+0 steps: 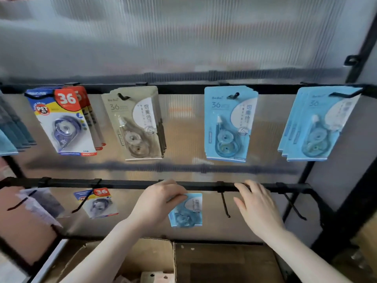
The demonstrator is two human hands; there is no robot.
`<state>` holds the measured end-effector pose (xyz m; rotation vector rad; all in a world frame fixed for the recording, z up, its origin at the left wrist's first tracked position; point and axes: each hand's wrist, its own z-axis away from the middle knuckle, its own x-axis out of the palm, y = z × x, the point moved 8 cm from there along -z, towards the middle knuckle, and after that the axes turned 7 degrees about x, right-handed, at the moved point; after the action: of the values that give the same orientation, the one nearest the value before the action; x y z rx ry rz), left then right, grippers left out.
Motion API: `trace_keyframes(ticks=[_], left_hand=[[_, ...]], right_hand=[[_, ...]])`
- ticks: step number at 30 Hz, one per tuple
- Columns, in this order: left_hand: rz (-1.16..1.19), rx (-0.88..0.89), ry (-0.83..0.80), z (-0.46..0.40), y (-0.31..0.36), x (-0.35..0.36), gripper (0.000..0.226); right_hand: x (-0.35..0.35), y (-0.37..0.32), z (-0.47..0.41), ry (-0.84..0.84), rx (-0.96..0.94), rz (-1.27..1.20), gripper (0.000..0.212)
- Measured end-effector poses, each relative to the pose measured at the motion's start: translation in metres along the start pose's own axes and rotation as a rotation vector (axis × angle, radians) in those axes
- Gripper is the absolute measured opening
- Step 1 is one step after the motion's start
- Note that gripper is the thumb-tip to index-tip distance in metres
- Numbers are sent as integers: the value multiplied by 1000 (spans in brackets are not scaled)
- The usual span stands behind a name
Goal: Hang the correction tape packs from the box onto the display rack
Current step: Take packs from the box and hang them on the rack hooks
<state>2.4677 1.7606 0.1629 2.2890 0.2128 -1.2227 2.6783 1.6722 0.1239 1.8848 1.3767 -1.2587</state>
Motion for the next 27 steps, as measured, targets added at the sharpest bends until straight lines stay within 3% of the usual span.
trace_keyframes(ticks=[5,15,27], left_hand=[[62,127,-58,-34,52,7,40],[186,167,-77,-105,172,-26,27],[218,154,-33,-178,275,-59,31]], right_hand=[[-26,47,13,-120,166,37,36],[-131,127,32,-212,382,177,42],[-229,165,23,-197,444,129,40]])
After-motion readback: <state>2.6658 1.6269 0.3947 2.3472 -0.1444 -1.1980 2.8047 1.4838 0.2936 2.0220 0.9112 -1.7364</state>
